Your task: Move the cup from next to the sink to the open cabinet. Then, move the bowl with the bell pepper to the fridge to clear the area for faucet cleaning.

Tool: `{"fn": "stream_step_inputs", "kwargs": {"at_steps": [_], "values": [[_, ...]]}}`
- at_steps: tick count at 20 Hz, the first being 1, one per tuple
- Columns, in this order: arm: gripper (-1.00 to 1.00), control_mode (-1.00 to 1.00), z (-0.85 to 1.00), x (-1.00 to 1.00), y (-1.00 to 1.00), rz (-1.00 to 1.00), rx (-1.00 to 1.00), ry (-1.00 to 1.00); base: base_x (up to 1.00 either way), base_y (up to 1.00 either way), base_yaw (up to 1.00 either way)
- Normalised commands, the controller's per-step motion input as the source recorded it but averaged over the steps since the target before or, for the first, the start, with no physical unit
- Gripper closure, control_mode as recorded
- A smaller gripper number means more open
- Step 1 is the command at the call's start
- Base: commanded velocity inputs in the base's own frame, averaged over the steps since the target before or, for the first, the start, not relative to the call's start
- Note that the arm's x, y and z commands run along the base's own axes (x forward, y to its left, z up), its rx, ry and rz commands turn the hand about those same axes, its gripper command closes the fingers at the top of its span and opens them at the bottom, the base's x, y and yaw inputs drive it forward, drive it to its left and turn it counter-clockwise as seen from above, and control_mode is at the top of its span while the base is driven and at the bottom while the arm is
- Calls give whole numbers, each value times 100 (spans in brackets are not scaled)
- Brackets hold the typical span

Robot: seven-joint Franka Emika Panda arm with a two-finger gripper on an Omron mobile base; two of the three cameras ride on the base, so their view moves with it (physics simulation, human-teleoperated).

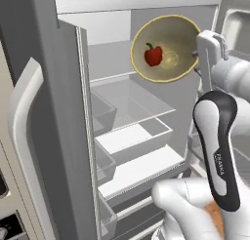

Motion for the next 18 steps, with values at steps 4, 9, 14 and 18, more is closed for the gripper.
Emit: {"fn": "stream_step_inputs", "kwargs": {"at_steps": [4,9,14,18], "values": [[100,-100,55,17,0,-7,33,16,0,0,0],[100,-100,48,32,-1,0,35,42,0,0,0],[100,-100,3,13,0,3,23,18,0,0,0],[100,-100,-34,0,17,0,3,0,0,0,0]]}}
